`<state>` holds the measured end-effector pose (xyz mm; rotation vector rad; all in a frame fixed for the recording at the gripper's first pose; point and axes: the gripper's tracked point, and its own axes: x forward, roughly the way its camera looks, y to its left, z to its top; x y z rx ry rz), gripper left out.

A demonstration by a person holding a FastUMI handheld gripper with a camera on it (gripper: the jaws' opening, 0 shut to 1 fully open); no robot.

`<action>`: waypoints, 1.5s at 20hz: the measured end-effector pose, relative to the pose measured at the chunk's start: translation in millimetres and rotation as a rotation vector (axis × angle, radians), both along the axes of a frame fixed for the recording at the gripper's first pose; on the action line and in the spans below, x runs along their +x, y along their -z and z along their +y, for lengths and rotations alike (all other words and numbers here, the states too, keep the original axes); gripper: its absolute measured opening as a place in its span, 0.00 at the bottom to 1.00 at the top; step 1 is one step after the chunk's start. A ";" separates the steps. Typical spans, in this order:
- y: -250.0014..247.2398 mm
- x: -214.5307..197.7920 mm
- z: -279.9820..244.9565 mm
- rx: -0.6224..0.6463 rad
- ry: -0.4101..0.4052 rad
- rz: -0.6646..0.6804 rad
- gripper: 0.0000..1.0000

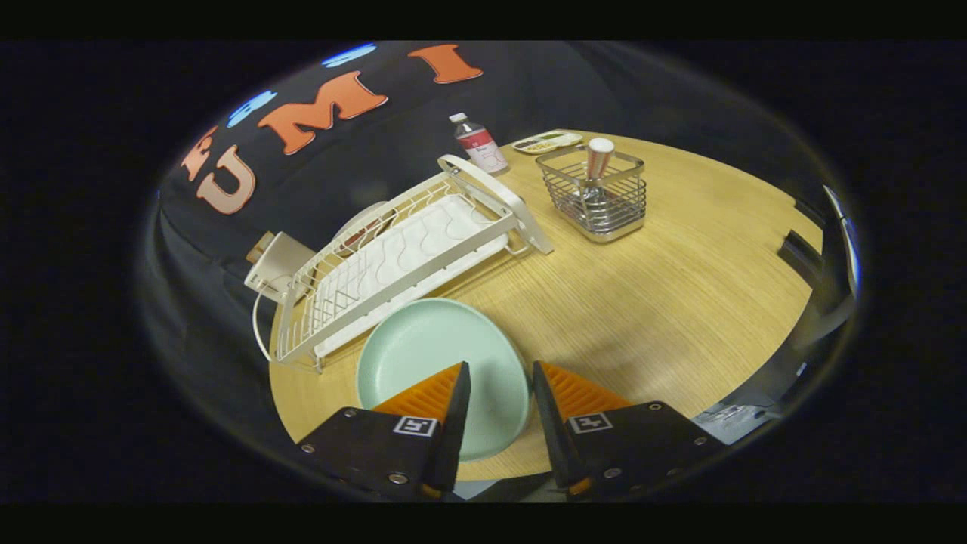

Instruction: Take the plate from the dish rack, then take the spoon from the basket and place it into the plate.

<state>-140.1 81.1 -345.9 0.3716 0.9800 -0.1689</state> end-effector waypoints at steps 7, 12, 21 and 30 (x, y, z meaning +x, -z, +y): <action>-26.5 16.9 -55.0 -0.161 -0.016 -0.058 0.99; -56.0 38.4 -103.0 -0.327 -0.025 -0.125 0.99; -94.7 88.8 -123.9 -0.545 -0.143 -0.277 0.90; -59.1 117.3 -124.9 -0.516 -0.194 -0.226 0.27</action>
